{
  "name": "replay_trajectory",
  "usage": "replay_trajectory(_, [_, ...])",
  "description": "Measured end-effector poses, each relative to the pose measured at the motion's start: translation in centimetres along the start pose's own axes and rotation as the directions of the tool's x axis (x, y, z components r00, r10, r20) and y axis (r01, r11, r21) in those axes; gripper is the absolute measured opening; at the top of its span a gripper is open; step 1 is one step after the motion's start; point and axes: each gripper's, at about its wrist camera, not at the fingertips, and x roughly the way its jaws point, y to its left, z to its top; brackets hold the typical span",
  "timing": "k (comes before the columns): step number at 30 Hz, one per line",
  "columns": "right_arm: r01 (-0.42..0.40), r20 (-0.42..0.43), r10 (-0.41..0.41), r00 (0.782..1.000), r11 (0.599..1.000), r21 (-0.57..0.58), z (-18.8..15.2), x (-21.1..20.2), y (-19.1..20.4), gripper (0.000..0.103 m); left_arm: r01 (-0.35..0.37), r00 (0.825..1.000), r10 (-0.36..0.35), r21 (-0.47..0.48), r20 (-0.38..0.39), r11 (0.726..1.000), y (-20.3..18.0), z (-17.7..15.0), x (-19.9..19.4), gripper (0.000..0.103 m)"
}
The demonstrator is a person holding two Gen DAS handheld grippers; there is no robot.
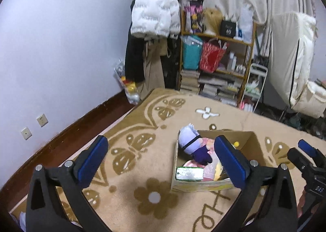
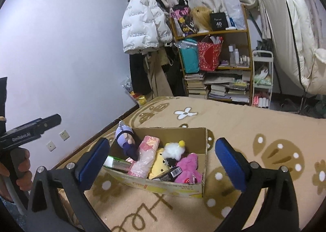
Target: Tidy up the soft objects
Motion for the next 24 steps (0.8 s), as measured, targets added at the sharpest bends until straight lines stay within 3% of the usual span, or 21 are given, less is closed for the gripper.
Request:
replay_trajectory(9, [0.051, 0.042, -0.048, 0.998, 0.997, -0.053, -2.0, -3.2, 1.7, 0.103, 0.008, 0.990, -0.005, -0.020, 0.140, 1.000, 0.8, -2.2, -5.6, 0.103])
replay_trajectory(12, [0.099, 0.104, -0.092, 0.990, 0.993, -0.069, -3.2, -4.2, 2.2, 0.103, 0.016, 0.986, -0.014, -0.009, 0.168, 1.000, 0.6, -3.1, -6.3, 0.103])
replay_trajectory(15, [0.098, 0.118, -0.091, 0.989, 0.993, -0.059, -4.3, -4.6, 2.2, 0.103, 0.033, 0.985, -0.038, 0.031, 0.167, 0.999, 0.2, -3.7, -6.3, 0.103])
replay_trajectory(24, [0.137, 0.106, -0.133, 0.985, 0.990, -0.026, -6.9, -4.2, 0.7, 0.103, 0.002, 0.990, -0.008, 0.043, 0.138, 0.999, -0.1, -7.9, -4.9, 0.103])
